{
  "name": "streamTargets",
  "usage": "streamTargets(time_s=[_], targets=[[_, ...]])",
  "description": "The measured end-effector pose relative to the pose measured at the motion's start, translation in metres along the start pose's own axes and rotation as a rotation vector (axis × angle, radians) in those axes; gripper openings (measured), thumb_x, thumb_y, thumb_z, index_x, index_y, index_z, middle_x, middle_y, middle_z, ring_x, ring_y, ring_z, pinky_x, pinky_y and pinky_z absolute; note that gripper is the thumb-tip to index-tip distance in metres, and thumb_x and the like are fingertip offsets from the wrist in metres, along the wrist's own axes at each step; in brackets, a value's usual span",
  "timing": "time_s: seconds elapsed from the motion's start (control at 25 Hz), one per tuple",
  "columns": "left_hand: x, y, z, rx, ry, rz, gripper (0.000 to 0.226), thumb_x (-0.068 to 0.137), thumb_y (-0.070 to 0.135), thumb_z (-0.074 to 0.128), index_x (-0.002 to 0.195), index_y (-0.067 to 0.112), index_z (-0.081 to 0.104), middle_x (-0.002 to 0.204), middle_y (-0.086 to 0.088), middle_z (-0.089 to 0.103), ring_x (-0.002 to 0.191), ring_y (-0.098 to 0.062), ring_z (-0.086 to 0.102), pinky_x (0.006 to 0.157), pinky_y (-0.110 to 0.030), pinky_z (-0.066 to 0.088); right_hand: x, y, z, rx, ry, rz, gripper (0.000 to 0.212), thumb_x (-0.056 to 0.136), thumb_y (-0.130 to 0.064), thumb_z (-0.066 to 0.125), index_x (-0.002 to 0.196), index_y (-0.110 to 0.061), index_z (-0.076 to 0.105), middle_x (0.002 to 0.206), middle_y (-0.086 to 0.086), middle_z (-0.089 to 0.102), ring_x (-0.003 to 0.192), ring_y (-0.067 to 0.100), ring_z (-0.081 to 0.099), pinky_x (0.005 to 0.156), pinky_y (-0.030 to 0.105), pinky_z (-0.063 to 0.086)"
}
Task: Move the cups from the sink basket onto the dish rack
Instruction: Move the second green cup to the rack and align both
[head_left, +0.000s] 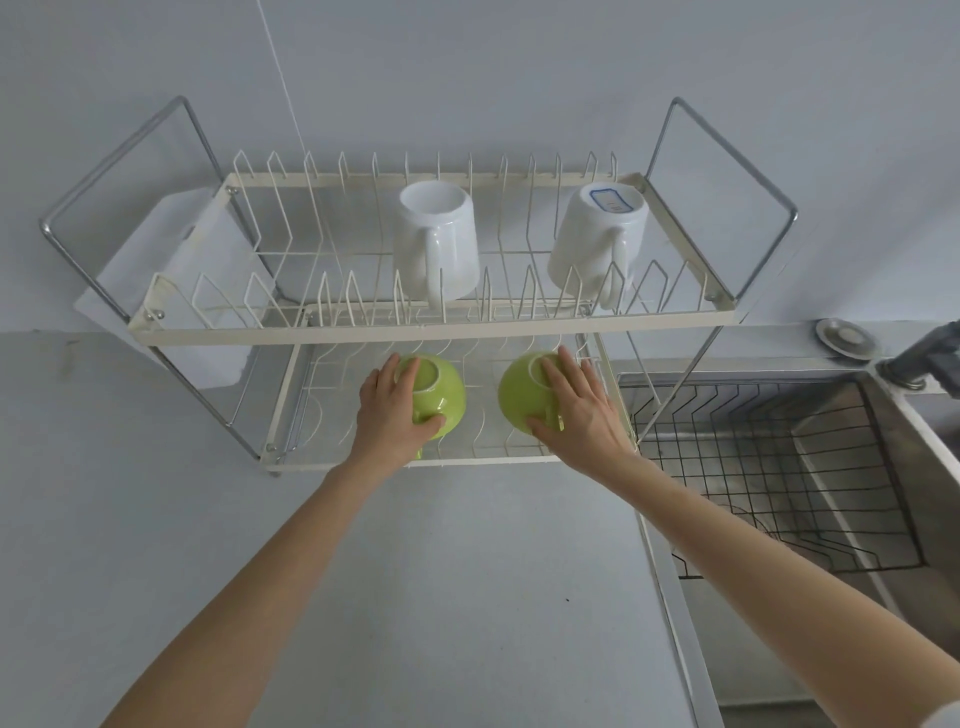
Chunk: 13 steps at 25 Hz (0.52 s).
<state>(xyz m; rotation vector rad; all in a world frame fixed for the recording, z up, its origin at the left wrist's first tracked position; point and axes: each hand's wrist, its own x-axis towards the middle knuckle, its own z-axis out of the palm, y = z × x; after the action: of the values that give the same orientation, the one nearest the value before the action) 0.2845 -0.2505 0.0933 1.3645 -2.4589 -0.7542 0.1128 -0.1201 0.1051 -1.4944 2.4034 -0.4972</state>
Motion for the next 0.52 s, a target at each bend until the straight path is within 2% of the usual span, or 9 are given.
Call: streamTargets(time_s=[0.12,0.52], targets=[[0.003,0.006,0.002,0.02,0.007,0.009,0.074,0.077,0.027,0.068,0.139,0.012,0.029,0.154,-0.011,0.018,0.14,-0.034,0.015,0.111,-0.046,0.025,0.002,0.0,-0.002,0.036,-0.004,0.003,0.071,0.086,-0.032,0.058,0.144,-0.018,0.019,0.158,0.003,0.004,0.145,0.033,0.001,0.117,0.049,0.017],[0.001,0.037,0.017,0.047,-0.022,0.024,0.073,0.079,0.032,0.065,0.139,0.016,0.026,0.154,-0.006,0.016,0.139,-0.033,0.015,0.102,-0.05,0.035,0.005,0.005,-0.01,0.026,-0.012,-0.011,0.072,0.085,-0.029,0.061,0.143,-0.015,0.021,0.157,0.006,0.01,0.144,0.033,0.007,0.119,0.043,0.013]])
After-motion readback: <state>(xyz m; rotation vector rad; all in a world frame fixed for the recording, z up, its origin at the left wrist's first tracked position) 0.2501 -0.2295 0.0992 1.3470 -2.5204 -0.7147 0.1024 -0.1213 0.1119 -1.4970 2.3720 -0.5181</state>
